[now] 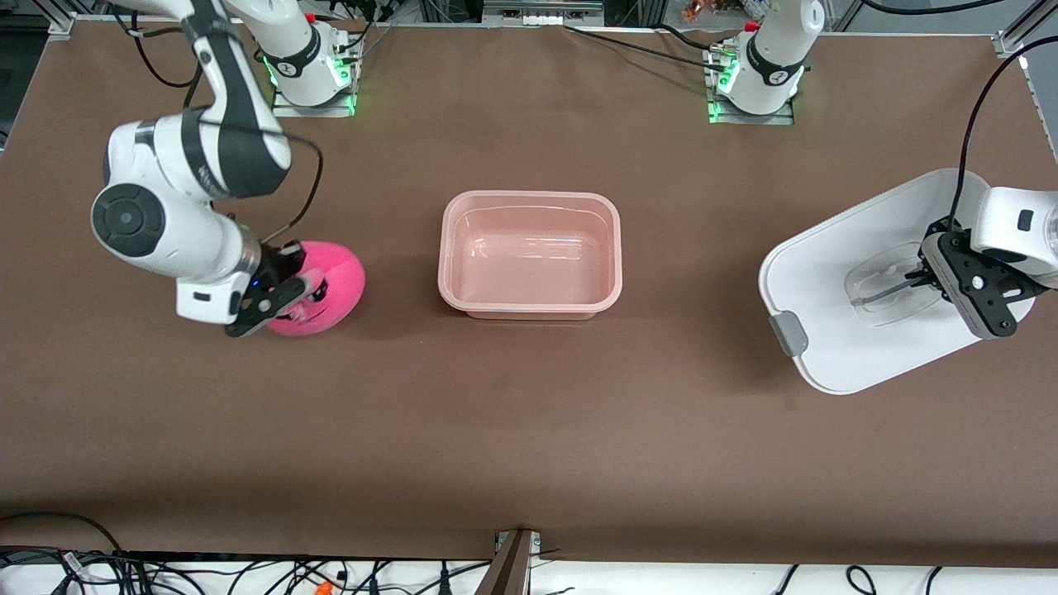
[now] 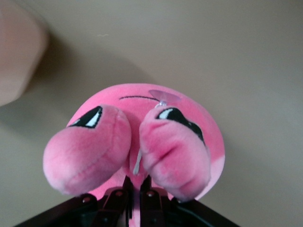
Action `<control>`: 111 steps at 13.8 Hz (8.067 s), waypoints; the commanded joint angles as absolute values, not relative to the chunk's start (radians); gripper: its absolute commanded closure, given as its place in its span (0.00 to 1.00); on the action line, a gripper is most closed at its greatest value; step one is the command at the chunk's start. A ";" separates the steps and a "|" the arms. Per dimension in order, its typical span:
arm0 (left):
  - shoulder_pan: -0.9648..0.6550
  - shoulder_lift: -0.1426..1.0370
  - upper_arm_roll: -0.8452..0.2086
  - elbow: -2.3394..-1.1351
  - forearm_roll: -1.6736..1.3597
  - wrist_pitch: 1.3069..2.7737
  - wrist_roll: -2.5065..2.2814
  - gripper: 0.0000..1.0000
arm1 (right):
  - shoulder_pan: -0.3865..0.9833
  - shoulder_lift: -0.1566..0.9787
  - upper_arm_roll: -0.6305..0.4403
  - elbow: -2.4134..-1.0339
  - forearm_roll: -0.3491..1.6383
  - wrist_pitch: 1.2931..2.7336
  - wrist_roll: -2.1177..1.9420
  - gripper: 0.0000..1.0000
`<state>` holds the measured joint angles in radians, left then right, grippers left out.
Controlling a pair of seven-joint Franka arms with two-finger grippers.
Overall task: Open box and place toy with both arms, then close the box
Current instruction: 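Grasp the pink plush toy with the right gripper and lift it, then carry the pink toy into the open box and release it, then raise the right gripper out of the box and withdraw it, then carry the lid over the box with the left gripper and lower it, then press and align the lid onto the box with the left gripper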
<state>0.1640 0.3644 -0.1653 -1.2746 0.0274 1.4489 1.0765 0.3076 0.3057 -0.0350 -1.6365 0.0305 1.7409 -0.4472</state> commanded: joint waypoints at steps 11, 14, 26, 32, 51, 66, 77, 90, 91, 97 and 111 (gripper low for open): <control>0.173 0.370 -0.170 -1.244 0.025 1.408 1.088 1.00 | 0.702 0.446 0.017 -1.296 -0.149 1.597 -0.721 1.00; 0.173 0.370 -0.170 -1.244 0.025 1.408 1.088 1.00 | 0.761 0.532 0.015 -1.243 -0.152 1.603 -0.684 1.00; 0.175 0.370 -0.170 -1.246 0.023 1.397 1.089 1.00 | 0.833 0.804 0.008 -1.135 -0.186 1.769 -0.569 0.00; 0.179 0.370 -0.170 -1.247 0.021 1.391 1.091 1.00 | 0.854 0.819 0.012 -1.135 -0.173 1.949 -0.286 0.00; 0.163 0.373 -0.277 -1.284 -0.015 1.319 1.184 1.00 | 0.614 0.146 -0.288 -1.500 0.092 1.704 -0.091 0.00; -0.265 0.384 -0.353 -1.525 0.027 1.948 0.785 1.00 | 0.170 -0.052 -0.040 -1.692 0.000 1.654 0.163 0.00; -0.285 0.407 -0.426 -1.730 -0.046 2.381 0.922 1.00 | 0.155 -0.005 -0.063 -1.605 -0.002 1.661 0.153 0.00; -0.288 0.344 -0.488 -1.945 -0.044 2.545 0.825 1.00 | 0.184 -0.008 -0.052 -1.605 -0.045 1.620 0.158 0.00; -0.288 0.344 -0.488 -1.945 -0.046 2.545 0.825 1.00 | 0.184 -0.008 -0.052 -1.603 -0.044 1.620 0.158 0.00; -0.302 0.356 -0.488 -1.947 -0.046 2.542 0.810 1.00 | 0.184 -0.009 -0.052 -1.603 -0.044 1.618 0.158 0.00; -0.284 0.388 -0.486 -1.931 -0.054 2.548 0.795 1.00 | 0.186 -0.009 -0.052 -1.603 -0.044 1.620 0.156 0.00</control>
